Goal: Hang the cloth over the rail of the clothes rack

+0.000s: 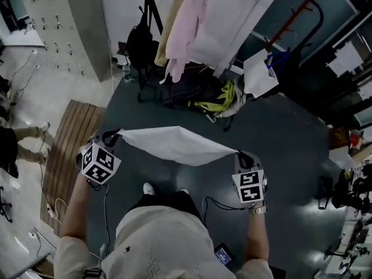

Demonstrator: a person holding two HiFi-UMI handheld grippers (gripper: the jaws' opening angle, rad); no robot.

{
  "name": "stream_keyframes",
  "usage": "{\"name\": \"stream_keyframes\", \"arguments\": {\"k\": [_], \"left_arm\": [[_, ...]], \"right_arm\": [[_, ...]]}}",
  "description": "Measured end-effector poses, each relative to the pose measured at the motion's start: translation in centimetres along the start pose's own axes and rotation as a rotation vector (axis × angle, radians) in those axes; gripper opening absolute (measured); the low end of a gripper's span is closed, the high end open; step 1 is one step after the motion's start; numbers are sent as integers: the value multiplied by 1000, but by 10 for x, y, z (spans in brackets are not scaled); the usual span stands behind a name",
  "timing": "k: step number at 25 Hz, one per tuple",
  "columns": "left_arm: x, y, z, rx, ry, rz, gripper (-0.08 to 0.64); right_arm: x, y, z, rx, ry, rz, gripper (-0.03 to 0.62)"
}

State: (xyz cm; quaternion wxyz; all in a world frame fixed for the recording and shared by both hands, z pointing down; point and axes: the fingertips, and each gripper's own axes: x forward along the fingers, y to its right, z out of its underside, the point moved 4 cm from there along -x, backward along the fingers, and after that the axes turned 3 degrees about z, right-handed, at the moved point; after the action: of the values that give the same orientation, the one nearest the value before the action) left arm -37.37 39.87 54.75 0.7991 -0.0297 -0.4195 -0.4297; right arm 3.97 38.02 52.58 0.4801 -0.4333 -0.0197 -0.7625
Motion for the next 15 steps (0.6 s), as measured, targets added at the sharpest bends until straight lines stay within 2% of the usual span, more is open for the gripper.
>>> {"name": "stream_keyframes", "arguments": {"k": [3,6,9,12,15], "left_arm": [[25,-21,-27,166,-5,47,15],[53,-30,-64,328,14,81,15],[78,-31,-106,500,41,81,15],[107,-30,-146,676,35,44,15],[134,-40,-182,751,23,11,15]], "right_arm": [[-6,21,5,-7,-25,91,21],[-8,42,6,-63,-26,154,21],[1,63,-3,-184,1,174,21],[20,91,-7,-329,18,189,21],[42,128,-15,-464,63,191,21]]}}
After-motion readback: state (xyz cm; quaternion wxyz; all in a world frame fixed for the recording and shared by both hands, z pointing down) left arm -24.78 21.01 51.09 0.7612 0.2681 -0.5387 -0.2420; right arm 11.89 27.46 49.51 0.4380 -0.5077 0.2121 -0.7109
